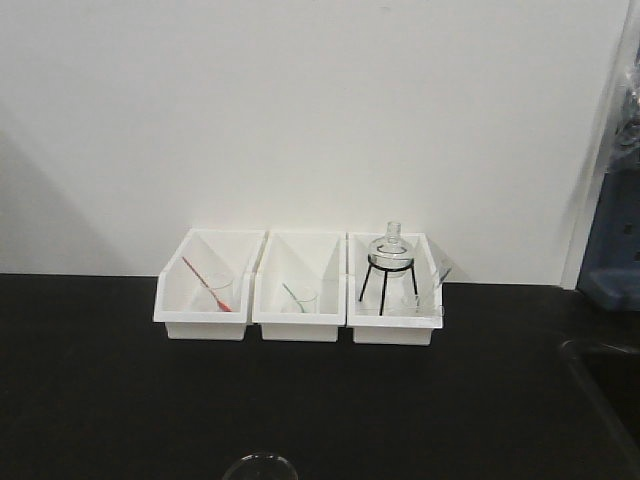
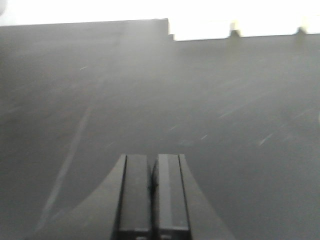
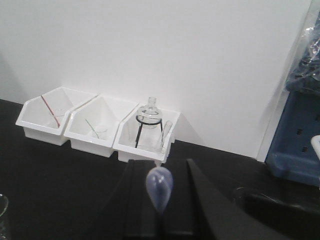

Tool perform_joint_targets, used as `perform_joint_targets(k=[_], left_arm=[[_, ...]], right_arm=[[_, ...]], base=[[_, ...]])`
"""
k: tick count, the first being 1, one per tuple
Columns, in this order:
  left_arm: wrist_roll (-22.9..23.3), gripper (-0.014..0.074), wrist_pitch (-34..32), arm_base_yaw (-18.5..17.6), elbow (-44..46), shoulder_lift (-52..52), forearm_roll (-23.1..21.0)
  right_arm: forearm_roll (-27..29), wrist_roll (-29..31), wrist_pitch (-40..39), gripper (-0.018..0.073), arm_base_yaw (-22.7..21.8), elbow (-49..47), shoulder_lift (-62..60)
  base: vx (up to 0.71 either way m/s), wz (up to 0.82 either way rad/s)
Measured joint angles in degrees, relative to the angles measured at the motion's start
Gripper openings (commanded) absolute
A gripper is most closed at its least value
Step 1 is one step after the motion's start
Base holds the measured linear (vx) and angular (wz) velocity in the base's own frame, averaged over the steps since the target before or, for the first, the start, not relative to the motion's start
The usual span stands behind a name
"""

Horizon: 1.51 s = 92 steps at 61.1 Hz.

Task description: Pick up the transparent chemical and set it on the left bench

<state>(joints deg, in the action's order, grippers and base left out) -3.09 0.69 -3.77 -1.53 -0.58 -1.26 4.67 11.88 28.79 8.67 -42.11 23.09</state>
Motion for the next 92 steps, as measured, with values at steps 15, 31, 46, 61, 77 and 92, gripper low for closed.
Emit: perform_joint_targets(k=[15,31,46,61,77,92], left_arm=[[0.0,-0.0003,0.0,0.0,0.0,0.0,0.0],[0.0,-0.0003,0.0,0.0,0.0,0.0,0.0],[0.0,-0.0003,0.0,0.0,0.0,0.0,0.0],[0.0,-0.0003,0.0,0.0,0.0,0.0,0.0],[0.0,-0.0003,0.0,0.0,0.0,0.0,0.0],[0.0,-0.0003,0.0,0.0,0.0,0.0,0.0]], right_arm=[[0.0,0.0,0.0,0.0,0.0,0.0,0.0],[0.05,0.0,-1.33,0.0,0.0,0.0,0.0],[2.89,0.0,-3.1,0.0,0.0,0.0,0.0],[11.34,0.0,-5.37,0.0,0.0,0.0,0.0],[21.3,3.38,-5.42,0.0,0.0,-0.14,9.6],[63.62,47.27,-1.76,0.0,0.0,-0.04,25.84]], base=[[0.03,-0.13],[0.0,0.01],[0.0,0.0],[0.0,0.0],[0.0,0.0],[0.0,0.0]])
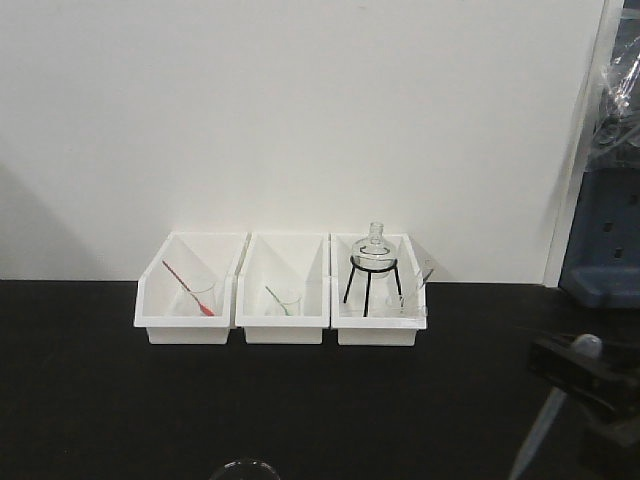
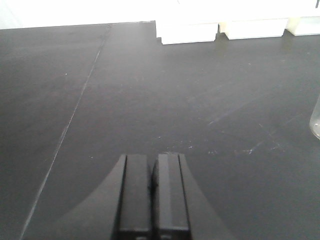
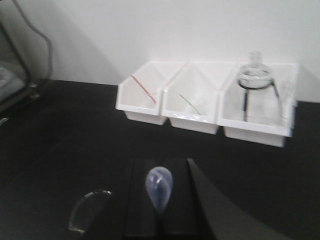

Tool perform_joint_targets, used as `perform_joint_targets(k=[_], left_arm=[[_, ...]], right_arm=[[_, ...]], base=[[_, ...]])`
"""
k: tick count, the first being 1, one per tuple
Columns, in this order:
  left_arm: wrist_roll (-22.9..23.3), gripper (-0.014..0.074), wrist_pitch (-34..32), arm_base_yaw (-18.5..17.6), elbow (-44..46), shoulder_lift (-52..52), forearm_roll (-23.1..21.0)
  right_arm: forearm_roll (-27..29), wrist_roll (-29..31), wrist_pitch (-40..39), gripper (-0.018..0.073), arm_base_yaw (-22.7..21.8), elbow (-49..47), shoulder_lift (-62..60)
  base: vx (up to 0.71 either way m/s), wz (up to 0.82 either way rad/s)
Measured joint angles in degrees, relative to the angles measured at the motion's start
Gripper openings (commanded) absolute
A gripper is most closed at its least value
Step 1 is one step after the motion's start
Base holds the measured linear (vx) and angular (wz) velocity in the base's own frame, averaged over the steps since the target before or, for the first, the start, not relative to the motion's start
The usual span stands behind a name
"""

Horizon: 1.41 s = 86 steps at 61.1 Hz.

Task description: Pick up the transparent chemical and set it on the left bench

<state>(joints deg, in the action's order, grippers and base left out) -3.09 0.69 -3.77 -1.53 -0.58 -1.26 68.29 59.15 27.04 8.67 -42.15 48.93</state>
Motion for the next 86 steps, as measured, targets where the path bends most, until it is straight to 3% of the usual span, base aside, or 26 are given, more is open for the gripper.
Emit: perform_joint_targets(k=[4,7,10,17,25,30,41,65,86], left_arm=[[0.0,-0.0003,0.0,0.0,0.0,0.0,0.0],[0.0,-0.0003,0.0,0.0,0.0,0.0,0.0],[0.0,-0.0003,0.0,0.0,0.0,0.0,0.0],[0.0,-0.0003,0.0,0.0,0.0,0.0,0.0],[0.0,-0.0003,0.0,0.0,0.0,0.0,0.0],[0.0,-0.0003,0.0,0.0,0.0,0.0,0.0],[0.0,-0.0003,0.0,0.0,0.0,0.0,0.0],[0.0,-0.0003,0.0,0.0,0.0,0.0,0.0],[0.0,-0.0003,0.0,0.0,0.0,0.0,0.0]], right_arm=[[14.76,16.08,2.9,0.0,0.0,0.0,3.73],[21.86,24.91,4.92,0.0,0.22,-0.11,6.15],[25.34,30.5,5.56,0.0,1.36,-0.59,8.5],[28.44,37.9,3.19,0.0,7.93,-2.04,13.78],[28.96,45.27,-1.11,0.0,19.82,-4.43,19.73],[29.21,48.72,-3.27,0.0,25.0,-6.69,23.62],[29.41,52.24,-4.35,0.0,30.37,-12.11,31.55],[29.55,52.91,0.77,0.0,30.63,-25.9,48.87],[29.55,53.08,1.23,0.0022,30.63,-27.27,59.06]], base=[[0.0,0.0],[0.0,0.0],[0.0,0.0],[0.0,0.0],[0.0,0.0],[0.0,0.0],[0.0,0.0],[0.0,0.0],[0.0,0.0]])
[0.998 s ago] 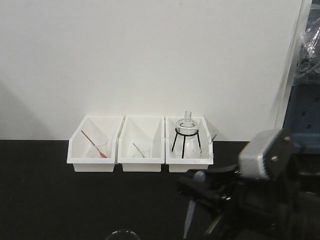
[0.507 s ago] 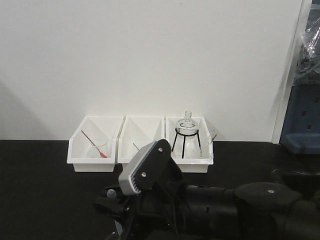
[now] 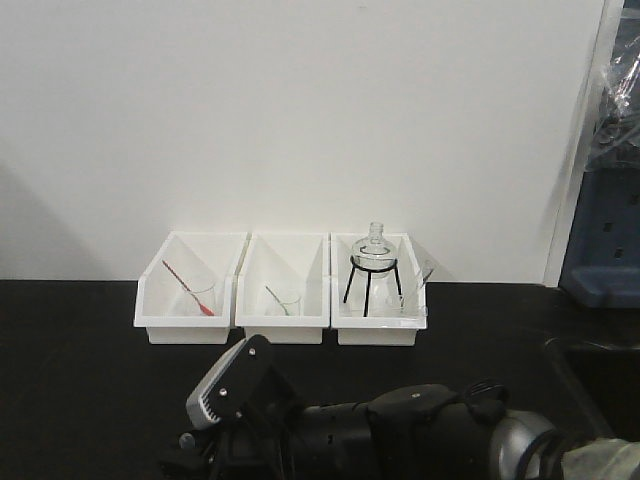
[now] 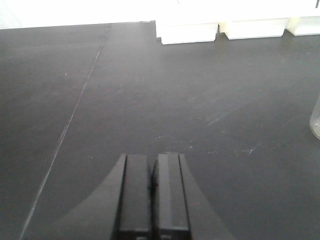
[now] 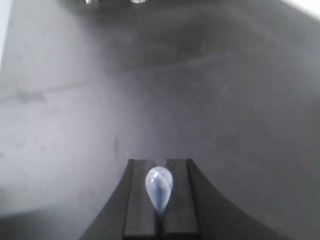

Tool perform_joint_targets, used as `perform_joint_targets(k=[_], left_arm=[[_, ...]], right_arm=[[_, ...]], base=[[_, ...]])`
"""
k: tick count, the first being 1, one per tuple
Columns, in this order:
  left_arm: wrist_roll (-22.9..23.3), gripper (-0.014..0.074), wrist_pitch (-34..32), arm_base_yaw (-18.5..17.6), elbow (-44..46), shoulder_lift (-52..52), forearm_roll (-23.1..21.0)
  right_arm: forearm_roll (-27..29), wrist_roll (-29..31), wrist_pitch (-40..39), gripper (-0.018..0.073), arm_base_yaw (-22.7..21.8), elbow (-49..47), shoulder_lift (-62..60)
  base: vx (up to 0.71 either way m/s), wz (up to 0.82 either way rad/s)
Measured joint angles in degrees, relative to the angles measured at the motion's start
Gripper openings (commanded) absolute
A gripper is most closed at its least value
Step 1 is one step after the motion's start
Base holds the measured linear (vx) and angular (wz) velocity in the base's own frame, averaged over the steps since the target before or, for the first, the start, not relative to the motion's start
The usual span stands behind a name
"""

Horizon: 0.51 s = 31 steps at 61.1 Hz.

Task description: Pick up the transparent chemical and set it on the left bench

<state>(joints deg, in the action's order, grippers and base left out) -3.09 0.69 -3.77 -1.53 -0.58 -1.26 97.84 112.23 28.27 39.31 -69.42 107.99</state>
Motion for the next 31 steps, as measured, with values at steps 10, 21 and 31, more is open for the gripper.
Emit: perform_joint_targets(k=[10,21,31], left_arm=[[0.0,-0.0003,0.0,0.0,0.0,0.0,0.0],[0.0,-0.0003,0.0,0.0,0.0,0.0,0.0],[0.0,-0.0003,0.0,0.0,0.0,0.0,0.0]], right_arm=[[0.0,0.03,0.08,0.0141,0.0,0.0,1.47],[0.0,0.03,1.29,0.0367,0.0,-0.05,1.78],[0.0,0.03,1.41,0.0522,0.0,-0.05,1.78]], base=[[0.0,0.0],[0.0,0.0],[0.0,0.0]])
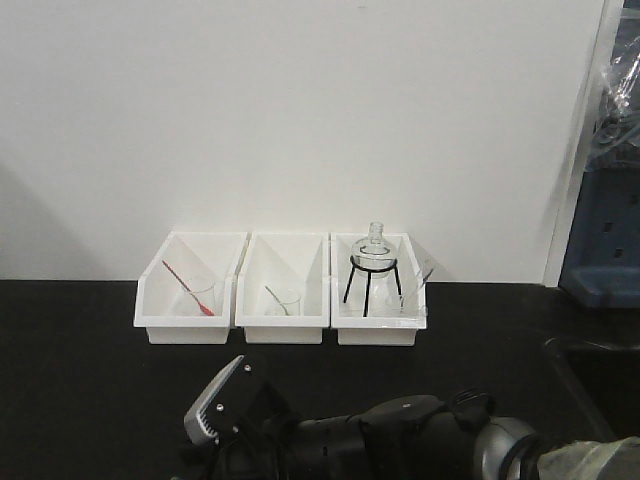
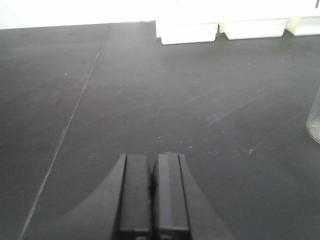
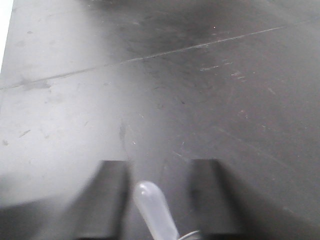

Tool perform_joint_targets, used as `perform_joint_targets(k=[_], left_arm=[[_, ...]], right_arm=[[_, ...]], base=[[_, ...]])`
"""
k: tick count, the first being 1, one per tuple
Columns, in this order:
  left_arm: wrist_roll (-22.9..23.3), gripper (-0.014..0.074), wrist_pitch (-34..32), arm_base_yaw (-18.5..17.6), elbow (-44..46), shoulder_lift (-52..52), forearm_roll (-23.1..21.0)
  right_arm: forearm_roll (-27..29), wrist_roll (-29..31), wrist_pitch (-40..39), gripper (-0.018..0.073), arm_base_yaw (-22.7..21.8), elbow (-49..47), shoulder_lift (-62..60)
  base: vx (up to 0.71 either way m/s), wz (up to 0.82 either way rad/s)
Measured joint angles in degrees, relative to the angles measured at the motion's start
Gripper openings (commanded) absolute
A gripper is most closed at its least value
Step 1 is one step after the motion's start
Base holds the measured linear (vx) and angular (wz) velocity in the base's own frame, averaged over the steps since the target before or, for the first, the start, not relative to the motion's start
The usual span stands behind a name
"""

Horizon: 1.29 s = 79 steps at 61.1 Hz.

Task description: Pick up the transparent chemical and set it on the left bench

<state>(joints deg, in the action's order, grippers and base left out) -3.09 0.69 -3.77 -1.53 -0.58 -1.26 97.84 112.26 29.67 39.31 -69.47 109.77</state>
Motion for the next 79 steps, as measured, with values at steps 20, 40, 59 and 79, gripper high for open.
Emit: perform_joint_targets(k=[20,40,59,79], left_arm=[[0.0,-0.0003,0.0,0.0,0.0,0.0,0.0],[0.0,-0.0003,0.0,0.0,0.0,0.0,0.0],[0.0,-0.0003,0.0,0.0,0.0,0.0,0.0],[0.0,-0.0003,0.0,0.0,0.0,0.0,0.0]], right_arm=[[0.0,-0.53,-1.05,0.0353,0.0,0.0,-9.98],[-7.29,-15.29,-13.29,-0.0006,0.0,0.0,-33.89],[-22.81,-30.33,-27.71,-0.0004,0.0,10.12,-52.94],[-22.18,-31.03,-39.12,-0.0004,0.0,29.05,-66.75]], base=[[0.0,0.0],[0.0,0.0],[0.0,0.0],[0.0,0.0]])
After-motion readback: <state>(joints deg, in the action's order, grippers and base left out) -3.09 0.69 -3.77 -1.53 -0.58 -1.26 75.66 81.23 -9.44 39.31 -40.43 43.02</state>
